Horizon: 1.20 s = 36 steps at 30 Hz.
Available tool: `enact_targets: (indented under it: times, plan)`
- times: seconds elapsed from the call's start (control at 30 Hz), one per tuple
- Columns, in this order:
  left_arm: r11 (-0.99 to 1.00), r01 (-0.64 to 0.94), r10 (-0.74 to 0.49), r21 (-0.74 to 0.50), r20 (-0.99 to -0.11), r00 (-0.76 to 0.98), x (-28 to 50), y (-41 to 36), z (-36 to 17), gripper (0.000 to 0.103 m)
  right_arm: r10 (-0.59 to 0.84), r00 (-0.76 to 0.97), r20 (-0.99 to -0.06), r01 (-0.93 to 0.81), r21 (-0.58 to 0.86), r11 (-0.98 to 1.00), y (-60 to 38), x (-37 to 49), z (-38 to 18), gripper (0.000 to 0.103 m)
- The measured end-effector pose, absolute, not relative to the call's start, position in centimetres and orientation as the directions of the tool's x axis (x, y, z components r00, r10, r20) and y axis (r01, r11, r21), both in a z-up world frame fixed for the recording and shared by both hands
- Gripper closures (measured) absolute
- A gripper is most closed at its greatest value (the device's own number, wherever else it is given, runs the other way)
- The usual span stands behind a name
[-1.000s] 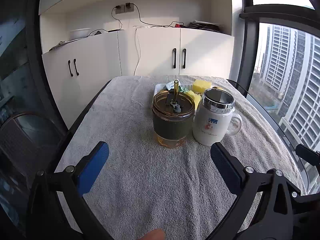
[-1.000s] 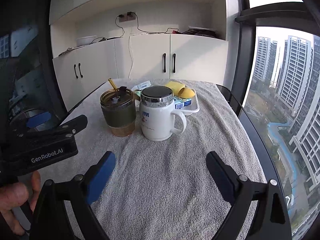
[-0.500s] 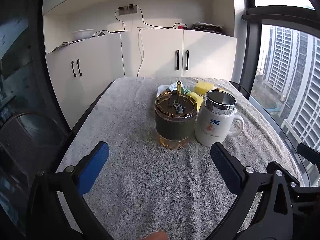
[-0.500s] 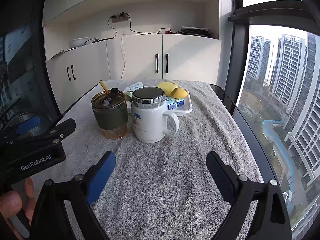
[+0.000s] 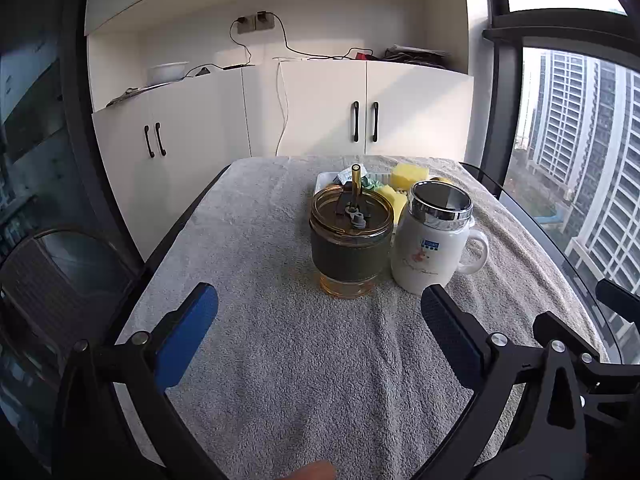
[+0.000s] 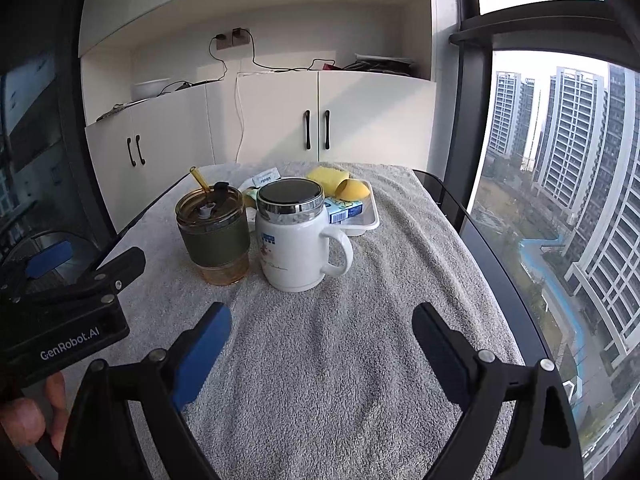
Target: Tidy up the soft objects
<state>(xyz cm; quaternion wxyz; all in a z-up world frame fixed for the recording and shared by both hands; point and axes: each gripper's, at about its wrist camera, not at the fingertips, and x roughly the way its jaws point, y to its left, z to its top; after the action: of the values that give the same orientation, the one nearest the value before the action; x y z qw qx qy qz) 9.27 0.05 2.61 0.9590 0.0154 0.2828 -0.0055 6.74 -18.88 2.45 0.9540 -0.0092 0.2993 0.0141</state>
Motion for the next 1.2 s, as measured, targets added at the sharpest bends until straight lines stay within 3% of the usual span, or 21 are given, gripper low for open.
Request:
enact_targets:
  times: [1.2]
  plan:
    - [1.0,0.015,-0.002,0.019,-0.549,0.836,9.69,0.19,2.15,0.0,0.025,0.819,-0.573,-0.038,-0.011,0.999,-18.78,6.79,2.54,0.009]
